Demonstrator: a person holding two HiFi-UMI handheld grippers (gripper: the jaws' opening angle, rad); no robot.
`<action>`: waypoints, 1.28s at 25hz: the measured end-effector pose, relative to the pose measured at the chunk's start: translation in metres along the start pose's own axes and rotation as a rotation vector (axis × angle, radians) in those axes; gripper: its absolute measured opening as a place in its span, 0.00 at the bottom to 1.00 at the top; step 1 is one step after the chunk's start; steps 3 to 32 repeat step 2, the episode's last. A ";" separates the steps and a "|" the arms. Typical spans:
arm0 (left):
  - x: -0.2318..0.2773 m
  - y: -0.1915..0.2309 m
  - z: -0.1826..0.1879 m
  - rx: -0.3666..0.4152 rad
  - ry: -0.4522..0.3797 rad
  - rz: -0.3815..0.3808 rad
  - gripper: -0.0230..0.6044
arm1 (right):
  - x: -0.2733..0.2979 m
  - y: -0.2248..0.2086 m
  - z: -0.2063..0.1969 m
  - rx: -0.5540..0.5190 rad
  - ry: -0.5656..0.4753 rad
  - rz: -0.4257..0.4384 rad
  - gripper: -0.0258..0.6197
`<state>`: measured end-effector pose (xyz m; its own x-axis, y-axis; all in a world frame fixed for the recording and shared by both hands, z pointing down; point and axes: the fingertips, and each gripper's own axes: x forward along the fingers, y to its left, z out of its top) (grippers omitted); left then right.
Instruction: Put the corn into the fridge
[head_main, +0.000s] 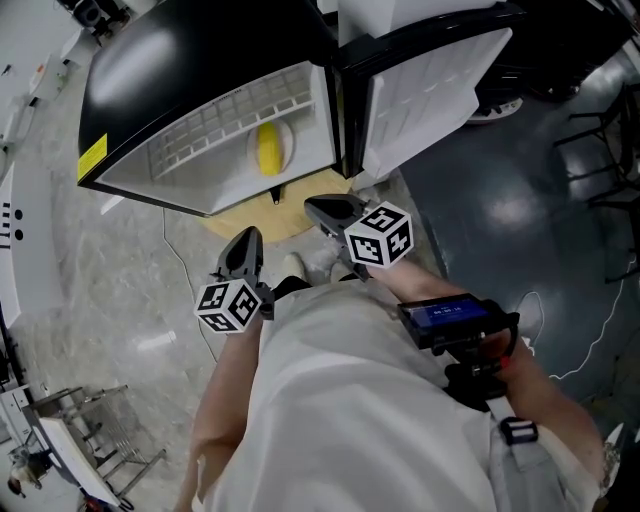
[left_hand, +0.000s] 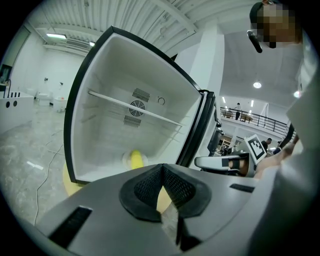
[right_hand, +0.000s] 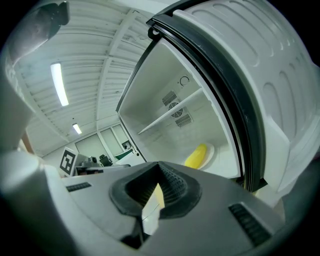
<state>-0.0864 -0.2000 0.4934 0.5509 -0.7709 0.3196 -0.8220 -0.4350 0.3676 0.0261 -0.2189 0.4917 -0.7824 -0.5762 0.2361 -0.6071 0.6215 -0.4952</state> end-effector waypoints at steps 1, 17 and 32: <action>0.001 -0.001 -0.001 -0.001 0.002 0.001 0.05 | -0.001 -0.001 0.000 0.000 0.001 0.000 0.05; 0.002 -0.001 -0.002 -0.002 0.005 0.001 0.05 | -0.002 -0.001 -0.001 0.000 0.002 0.000 0.05; 0.002 -0.001 -0.002 -0.002 0.005 0.001 0.05 | -0.002 -0.001 -0.001 0.000 0.002 0.000 0.05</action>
